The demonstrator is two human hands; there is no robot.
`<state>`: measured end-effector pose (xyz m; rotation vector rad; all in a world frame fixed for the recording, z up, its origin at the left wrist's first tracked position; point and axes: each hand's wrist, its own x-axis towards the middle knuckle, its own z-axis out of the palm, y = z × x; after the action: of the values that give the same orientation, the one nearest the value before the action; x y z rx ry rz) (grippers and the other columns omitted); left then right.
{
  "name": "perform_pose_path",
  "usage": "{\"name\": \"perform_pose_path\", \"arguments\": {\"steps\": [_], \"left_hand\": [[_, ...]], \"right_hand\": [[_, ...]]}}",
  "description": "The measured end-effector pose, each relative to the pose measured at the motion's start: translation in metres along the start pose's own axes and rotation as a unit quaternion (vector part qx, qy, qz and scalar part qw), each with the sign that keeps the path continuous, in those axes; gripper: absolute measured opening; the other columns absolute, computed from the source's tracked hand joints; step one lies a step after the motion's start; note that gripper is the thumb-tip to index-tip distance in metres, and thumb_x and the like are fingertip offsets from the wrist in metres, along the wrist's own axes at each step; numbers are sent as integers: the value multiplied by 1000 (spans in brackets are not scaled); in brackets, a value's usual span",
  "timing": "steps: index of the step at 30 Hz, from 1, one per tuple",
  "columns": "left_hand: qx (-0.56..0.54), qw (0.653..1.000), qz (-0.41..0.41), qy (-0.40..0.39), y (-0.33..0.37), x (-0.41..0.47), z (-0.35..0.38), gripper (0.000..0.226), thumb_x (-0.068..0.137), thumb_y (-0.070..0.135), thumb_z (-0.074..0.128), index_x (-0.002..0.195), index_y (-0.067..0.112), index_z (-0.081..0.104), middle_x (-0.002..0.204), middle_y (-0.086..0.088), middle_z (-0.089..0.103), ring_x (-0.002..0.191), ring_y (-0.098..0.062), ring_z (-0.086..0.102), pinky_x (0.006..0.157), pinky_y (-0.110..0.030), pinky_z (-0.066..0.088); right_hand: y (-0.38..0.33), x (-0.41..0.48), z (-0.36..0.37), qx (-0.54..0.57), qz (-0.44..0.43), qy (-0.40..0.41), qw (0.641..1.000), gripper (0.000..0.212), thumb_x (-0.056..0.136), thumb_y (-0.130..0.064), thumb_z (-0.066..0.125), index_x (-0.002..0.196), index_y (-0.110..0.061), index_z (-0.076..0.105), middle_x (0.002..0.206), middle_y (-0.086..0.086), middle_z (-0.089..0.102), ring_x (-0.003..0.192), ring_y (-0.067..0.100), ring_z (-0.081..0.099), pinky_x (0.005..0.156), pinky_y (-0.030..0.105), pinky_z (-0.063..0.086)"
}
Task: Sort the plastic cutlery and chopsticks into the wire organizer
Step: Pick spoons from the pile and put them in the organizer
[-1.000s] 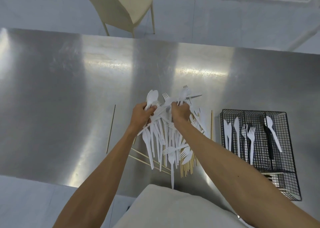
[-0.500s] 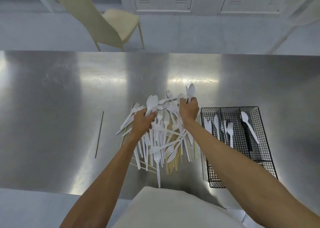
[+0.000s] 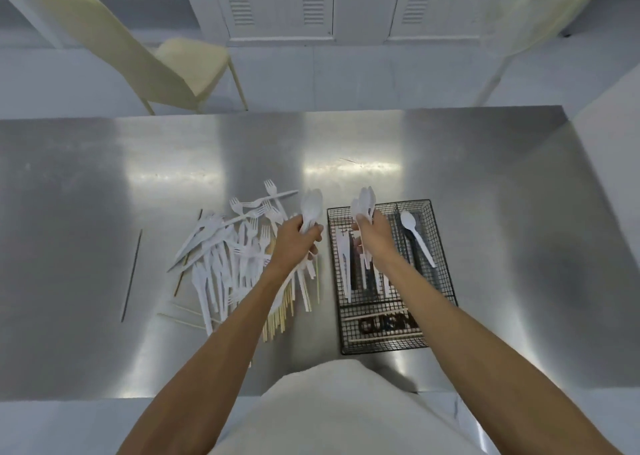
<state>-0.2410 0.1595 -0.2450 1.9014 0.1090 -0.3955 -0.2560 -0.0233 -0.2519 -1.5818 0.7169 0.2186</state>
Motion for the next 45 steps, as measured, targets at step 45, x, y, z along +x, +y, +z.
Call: {"name": "perform_pose_path", "arguments": {"steps": [45], "left_hand": [[72, 988, -112, -78, 46, 5, 236, 12, 88, 4, 70, 80, 0, 62, 73, -12, 64, 56, -17, 59, 47, -20, 49]], "right_hand": [[31, 13, -217, -87, 94, -20, 992, 18, 96, -22, 65, 105, -6, 66, 98, 14, 75, 91, 26, 76, 82, 38, 63]]}}
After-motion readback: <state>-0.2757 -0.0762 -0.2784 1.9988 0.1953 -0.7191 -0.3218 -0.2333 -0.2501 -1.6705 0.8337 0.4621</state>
